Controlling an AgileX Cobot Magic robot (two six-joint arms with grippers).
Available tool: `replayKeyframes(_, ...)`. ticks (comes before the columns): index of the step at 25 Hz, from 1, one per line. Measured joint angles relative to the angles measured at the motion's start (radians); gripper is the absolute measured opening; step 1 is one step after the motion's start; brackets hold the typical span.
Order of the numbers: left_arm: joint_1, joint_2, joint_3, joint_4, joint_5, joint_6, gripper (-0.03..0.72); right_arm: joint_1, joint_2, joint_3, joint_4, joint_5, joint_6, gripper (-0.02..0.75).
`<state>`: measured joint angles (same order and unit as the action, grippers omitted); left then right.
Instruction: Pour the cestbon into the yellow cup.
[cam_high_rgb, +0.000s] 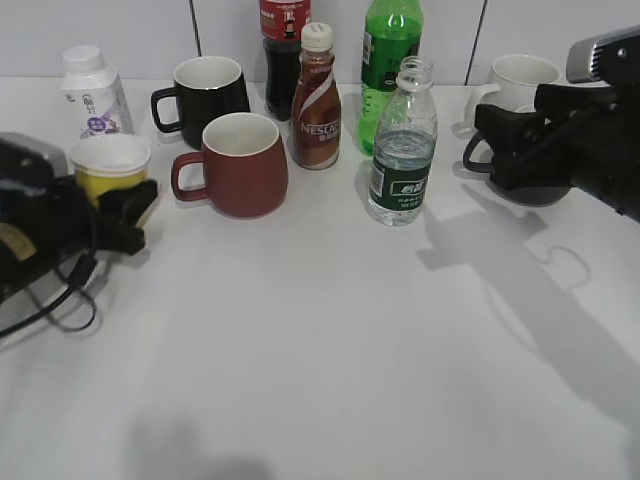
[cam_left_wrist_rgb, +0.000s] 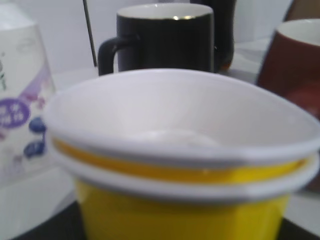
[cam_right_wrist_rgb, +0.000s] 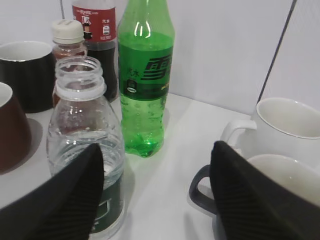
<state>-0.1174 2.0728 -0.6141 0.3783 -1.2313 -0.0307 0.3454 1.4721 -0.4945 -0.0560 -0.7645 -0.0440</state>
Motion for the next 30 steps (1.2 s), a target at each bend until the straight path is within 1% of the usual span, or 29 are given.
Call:
replayKeyframes(6,0.0,-0.132,0.183,0.0,0.015,0.0,0.351,0.0,0.0,0.0,-0.005,0.0,0.004,0.501)
replayKeyframes(11,0.0,-0.225,0.279,0.016,0.016,0.0,0.354,0.0,0.0,0.0,-0.005,0.0,0.004,0.501)
replayKeyframes(15,0.0,-0.238,0.289,0.015,0.016,0.0,0.428,0.0,0.0,0.0,-0.007,0.0,0.004,0.501)
replayKeyframes(18,0.0,-0.238,0.289,0.015,0.016,0.0,0.454,0.0,0.0,0.0,-0.008,0.0,0.004,0.501)
replayKeyframes(22,0.0,-0.238,0.289,0.049,0.016,0.0,0.463,0.0,0.002,0.0,-0.028,0.0,0.023,0.501)
replayKeyframes(25,0.0,-0.238,0.289,0.095,0.016,0.0,0.463,0.0,0.033,0.0,-0.103,0.0,0.072,0.501)
replayKeyframes(27,0.0,-0.238,0.289,0.102,0.016,0.0,0.463,0.0,0.069,0.0,-0.135,0.0,0.085,0.501)
replayKeyframes(30,0.0,-0.238,0.289,0.102,0.016,0.0,0.451,0.0,0.127,0.0,-0.15,0.0,0.095,0.501)
